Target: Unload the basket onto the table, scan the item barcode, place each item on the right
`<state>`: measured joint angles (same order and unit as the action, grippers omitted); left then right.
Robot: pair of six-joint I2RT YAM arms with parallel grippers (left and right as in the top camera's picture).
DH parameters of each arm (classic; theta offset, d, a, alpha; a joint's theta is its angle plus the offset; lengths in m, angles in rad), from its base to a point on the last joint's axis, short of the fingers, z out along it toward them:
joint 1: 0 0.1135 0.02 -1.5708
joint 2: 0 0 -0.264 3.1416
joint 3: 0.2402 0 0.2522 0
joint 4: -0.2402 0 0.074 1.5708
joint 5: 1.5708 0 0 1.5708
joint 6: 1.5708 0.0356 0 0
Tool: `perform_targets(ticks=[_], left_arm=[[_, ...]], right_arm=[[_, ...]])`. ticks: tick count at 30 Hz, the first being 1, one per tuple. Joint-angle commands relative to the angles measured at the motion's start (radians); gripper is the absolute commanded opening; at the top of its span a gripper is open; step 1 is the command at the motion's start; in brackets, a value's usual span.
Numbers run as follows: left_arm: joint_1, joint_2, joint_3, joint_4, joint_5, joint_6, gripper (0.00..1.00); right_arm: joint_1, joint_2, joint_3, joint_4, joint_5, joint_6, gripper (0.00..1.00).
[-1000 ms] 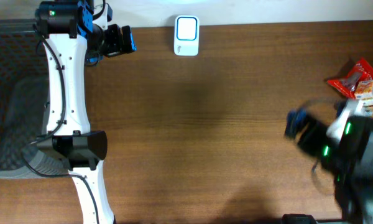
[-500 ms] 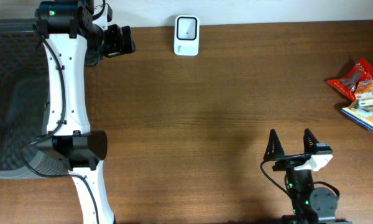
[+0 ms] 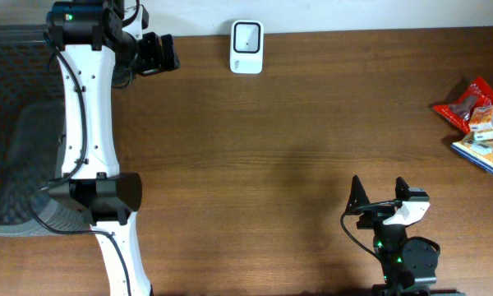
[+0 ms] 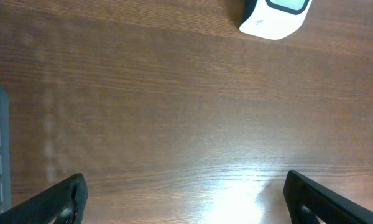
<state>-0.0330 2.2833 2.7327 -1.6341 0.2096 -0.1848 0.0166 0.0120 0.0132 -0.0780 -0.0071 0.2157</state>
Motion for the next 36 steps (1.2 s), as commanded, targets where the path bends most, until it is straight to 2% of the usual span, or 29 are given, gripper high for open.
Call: perform_targets(ticks=[1,4,6,7,8,9,11,12,15,17,18,19,20,24,26,28,31,33,34,36], left_arm=[[0.003,-0.007,0.003,-0.039,0.003,-0.005,0.99],[-0.021,-0.071,0.003,-0.05,-0.01,0.003,0.99],[-0.074,-0.151,0.003,-0.049,-0.106,0.003,0.99],[-0.132,-0.23,-0.027,-0.003,-0.173,0.012,0.99],[-0.156,-0.277,-0.069,0.05,-0.177,0.055,0.99],[-0.188,-0.392,-0.23,0.166,-0.176,0.104,0.99],[-0.212,-0.567,-0.541,0.331,-0.174,0.113,0.99],[-0.226,-0.702,-0.787,0.471,-0.169,0.138,0.99],[-0.227,-1.012,-1.266,0.724,-0.06,0.27,0.99],[-0.227,-1.24,-1.541,0.851,-0.023,0.27,0.99],[-0.227,-1.364,-1.664,0.896,-0.018,0.27,0.99],[-0.226,-1.59,-1.854,0.939,-0.025,0.296,0.99],[-0.226,-1.743,-1.963,0.943,-0.031,0.338,0.99],[-0.195,-2.165,-2.203,0.946,-0.06,0.337,0.99],[-0.143,-2.234,-2.274,0.973,-0.058,0.336,0.99],[-0.107,-2.267,-2.435,1.265,-0.059,0.337,0.99],[-0.06,-2.268,-2.618,1.556,-0.049,0.336,0.99],[-0.023,-2.271,-2.69,1.635,-0.053,0.311,0.99],[0.0,-2.279,-2.721,1.646,-0.078,0.255,0.99],[0.053,-2.279,-2.724,1.588,-0.123,0.211,0.99]], right_arm=[[0.01,-0.008,-0.008,-0.004,0.012,-0.006,0.99],[0.01,-0.008,-0.008,-0.004,0.012,-0.006,0.99],[0.01,-0.008,-0.008,-0.004,0.012,-0.006,0.99],[0.01,-0.008,-0.008,-0.004,0.012,-0.006,0.99],[0.01,-0.008,-0.008,-0.004,0.012,-0.006,0.99],[0.01,-0.008,-0.008,-0.004,0.012,-0.006,0.99],[0.01,-0.008,-0.008,-0.004,0.012,-0.006,0.99],[0.01,-0.008,-0.008,-0.004,0.012,-0.006,0.99],[0.01,-0.008,-0.008,-0.004,0.012,-0.006,0.99],[0.01,-0.008,-0.008,-0.004,0.012,-0.006,0.99],[0.01,-0.008,-0.008,-0.004,0.012,-0.006,0.99],[0.01,-0.008,-0.008,-0.004,0.012,-0.006,0.99],[0.01,-0.008,-0.008,-0.004,0.012,-0.006,0.99],[0.01,-0.008,-0.008,-0.004,0.012,-0.006,0.99],[0.01,-0.008,-0.008,-0.004,0.012,-0.006,0.99],[0.01,-0.008,-0.008,-0.004,0.012,-0.006,0.99],[0.01,-0.008,-0.008,-0.004,0.012,-0.006,0.99],[0.01,-0.008,-0.008,-0.004,0.012,-0.006,0.99],[0.01,-0.008,-0.008,-0.004,0.012,-0.006,0.99],[0.01,-0.008,-0.008,-0.004,0.012,-0.006,0.99]])
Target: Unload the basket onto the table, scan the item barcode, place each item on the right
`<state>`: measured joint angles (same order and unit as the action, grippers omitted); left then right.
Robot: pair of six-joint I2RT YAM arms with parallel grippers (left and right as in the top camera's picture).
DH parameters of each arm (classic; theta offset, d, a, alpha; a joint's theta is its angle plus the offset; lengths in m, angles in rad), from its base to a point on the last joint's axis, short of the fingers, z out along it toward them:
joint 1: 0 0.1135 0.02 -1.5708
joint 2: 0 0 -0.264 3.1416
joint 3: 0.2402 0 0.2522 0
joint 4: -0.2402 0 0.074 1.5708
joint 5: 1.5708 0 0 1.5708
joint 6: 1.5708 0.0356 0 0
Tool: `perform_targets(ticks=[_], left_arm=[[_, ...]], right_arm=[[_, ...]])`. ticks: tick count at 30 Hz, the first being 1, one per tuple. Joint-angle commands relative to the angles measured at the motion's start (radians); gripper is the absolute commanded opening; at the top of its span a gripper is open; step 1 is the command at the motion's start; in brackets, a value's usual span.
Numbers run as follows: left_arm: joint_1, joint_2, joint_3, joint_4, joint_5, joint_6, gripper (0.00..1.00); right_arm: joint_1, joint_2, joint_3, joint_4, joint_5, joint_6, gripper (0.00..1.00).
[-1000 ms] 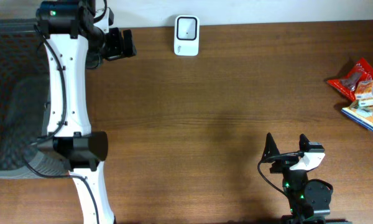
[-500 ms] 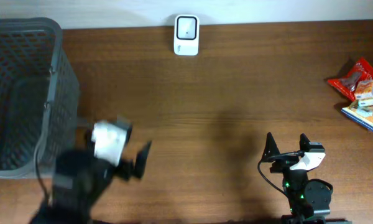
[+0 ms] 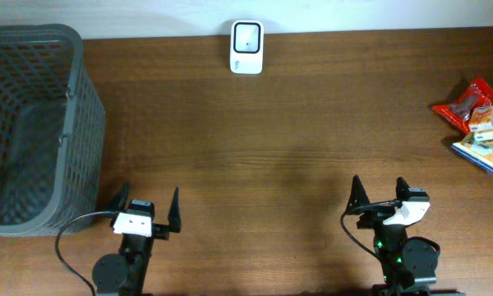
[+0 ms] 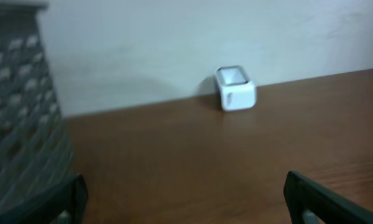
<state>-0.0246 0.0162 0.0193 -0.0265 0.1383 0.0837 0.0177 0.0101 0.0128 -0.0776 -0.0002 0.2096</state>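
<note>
A white barcode scanner (image 3: 246, 47) stands at the table's far edge, also seen small against the wall as the scanner (image 4: 235, 89) in the left wrist view. Snack packets (image 3: 479, 123), red and blue, lie at the right edge. My left gripper (image 3: 145, 205) sits folded back at the near left, open, nothing between its fingers (image 4: 65, 198). My right gripper (image 3: 378, 191) rests at the near right, open and empty. Both are far from the packets and the scanner.
A grey mesh basket (image 3: 33, 123) fills the left side of the table; its wall (image 4: 22, 118) shows at the left of the left wrist view. A pale wall runs behind the table's far edge.
My left arm was stretched out to the far left near the scanner, gripper facing down at the table. Now it is folded back at the near edge, and the basket shows uncovered.
</note>
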Motion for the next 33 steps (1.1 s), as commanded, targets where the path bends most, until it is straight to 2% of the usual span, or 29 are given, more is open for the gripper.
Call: perform_targets(ticks=[1,3,23,24,26,28,33], left_arm=[[0.052,-0.012,-0.01,-0.038,-0.086,-0.058,0.99],[0.052,-0.012,-0.011,-0.055,-0.165,-0.099,0.99],[0.052,-0.011,-0.011,-0.057,-0.153,-0.11,0.99],[0.052,-0.011,-0.011,-0.057,-0.154,-0.11,0.99],[0.052,-0.011,-0.011,-0.057,-0.153,-0.11,0.99],[0.052,-0.011,-0.011,-0.057,-0.154,-0.11,0.99],[0.052,-0.011,-0.011,-0.057,-0.154,-0.11,0.99]], right_arm=[[0.008,-0.006,-0.007,-0.004,0.005,0.0,0.99],[0.008,-0.006,-0.007,-0.004,0.005,0.0,0.99],[0.008,-0.006,-0.007,-0.004,0.005,0.0,0.99],[0.006,-0.007,-0.007,-0.004,0.025,-0.008,0.99],[0.003,-0.007,-0.007,-0.005,0.007,-0.159,0.99],[0.003,-0.007,-0.007,-0.006,0.009,-0.227,0.99],[0.003,-0.006,-0.007,-0.005,0.012,-0.229,0.99]])
